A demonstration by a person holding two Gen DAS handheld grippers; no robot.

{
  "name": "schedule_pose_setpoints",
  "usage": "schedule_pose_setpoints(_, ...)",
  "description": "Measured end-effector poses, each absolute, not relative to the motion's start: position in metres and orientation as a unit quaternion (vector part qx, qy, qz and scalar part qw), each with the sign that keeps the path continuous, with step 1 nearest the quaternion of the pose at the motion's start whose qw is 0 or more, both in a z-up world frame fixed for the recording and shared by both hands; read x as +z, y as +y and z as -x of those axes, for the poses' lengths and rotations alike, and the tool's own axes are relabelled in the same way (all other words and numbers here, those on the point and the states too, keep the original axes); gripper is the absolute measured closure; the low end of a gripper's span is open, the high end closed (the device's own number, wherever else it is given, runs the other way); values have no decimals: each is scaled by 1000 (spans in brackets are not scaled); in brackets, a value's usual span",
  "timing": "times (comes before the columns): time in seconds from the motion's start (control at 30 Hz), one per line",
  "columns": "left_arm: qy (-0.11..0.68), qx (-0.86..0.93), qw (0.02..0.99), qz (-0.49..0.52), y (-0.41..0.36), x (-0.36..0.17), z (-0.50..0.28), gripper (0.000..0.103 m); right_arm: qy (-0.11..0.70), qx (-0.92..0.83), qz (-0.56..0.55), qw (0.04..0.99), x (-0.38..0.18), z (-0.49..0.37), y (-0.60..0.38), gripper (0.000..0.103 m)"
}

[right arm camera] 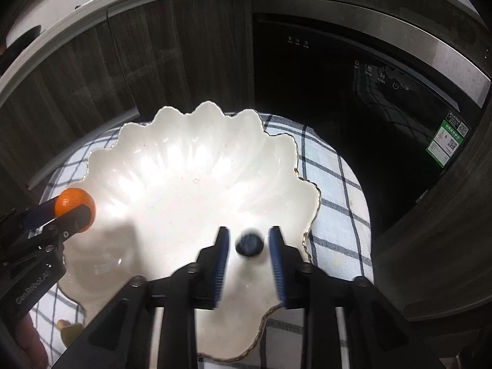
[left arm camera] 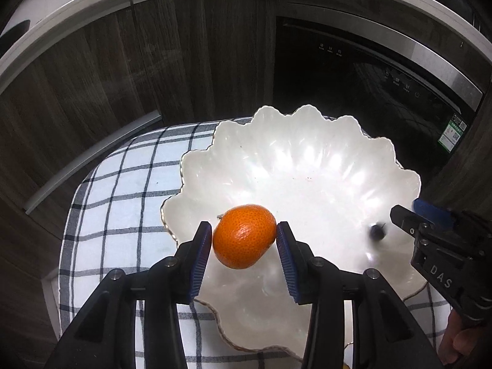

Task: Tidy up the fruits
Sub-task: 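Carry the mandarin into the bowl and open the left tool while the right tool lifts the blueberry, then lower the blueberry into the bowl and open the right tool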

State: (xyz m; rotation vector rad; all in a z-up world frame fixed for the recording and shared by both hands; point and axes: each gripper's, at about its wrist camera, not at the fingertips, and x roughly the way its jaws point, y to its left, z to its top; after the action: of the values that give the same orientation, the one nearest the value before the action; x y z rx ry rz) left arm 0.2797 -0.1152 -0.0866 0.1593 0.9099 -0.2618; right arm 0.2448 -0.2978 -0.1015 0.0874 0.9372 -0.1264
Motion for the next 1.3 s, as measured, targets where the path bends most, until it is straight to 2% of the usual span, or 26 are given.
schedule_pose_setpoints(0.03,434,-125,889,-78,-115,-85,-279,49,450,-65,-43,890,-101,-244,-298,57)
schedule_pose_setpoints(0.07,431,-125,890,-78,-114,-83,-279,47,447,-70,-45,891,-100,-243,-299,47)
schedule_pose_setpoints(0.13,427,-125,892,-76,-112,-79,-277,44,443,-79,-50,892,-97,-241,-300,37)
schedule_pose_setpoints(0.23,418,-122,897,-77,-111,-71,-275,37,441,-85,-53,892,-93,-239,-302,37)
schedule_pose_setpoints(0.4,408,-117,902,-75,-106,-59,-269,33,434,-87,-52,895,-83,-233,-299,36)
schedule_pose_setpoints(1.3,383,-92,918,-52,-62,-13,-211,30,387,-70,-33,919,-29,-182,-256,35)
